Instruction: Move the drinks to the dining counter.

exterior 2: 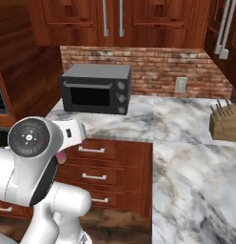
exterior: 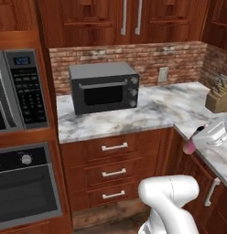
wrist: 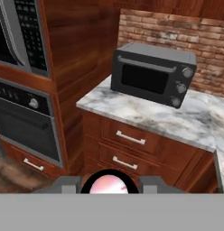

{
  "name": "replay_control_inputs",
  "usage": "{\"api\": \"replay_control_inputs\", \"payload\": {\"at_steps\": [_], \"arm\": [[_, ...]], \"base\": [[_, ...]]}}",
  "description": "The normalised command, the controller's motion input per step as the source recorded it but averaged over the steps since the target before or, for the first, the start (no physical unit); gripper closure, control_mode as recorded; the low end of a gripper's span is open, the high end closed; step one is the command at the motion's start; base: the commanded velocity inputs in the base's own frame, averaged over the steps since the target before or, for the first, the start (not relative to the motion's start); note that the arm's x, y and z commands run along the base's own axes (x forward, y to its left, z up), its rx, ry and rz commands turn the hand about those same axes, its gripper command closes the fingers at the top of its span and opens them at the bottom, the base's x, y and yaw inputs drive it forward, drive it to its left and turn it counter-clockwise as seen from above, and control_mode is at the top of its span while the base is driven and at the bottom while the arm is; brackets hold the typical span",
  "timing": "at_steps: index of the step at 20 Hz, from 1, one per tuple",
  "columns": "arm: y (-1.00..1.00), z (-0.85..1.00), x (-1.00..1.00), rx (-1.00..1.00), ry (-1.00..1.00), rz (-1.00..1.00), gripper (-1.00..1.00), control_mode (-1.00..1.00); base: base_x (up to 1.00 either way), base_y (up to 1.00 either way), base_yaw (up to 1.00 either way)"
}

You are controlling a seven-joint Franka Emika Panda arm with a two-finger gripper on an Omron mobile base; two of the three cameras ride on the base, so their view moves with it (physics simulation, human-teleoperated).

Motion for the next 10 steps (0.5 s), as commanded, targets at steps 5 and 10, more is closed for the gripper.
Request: {"api": "replay_control_inputs", "payload": {"at_steps": [5, 10], "arm": [[0.0, 0.0, 0.0, 0.0, 0.0, 0.0, 1.0, 1.0], [0.0, 0.0, 0.0, 0.0, 0.0, 0.0, 1.0, 1.0]], "base": [[-0.7, 0.04, 0.23], [-0.37, 0.2, 0.32]]}}
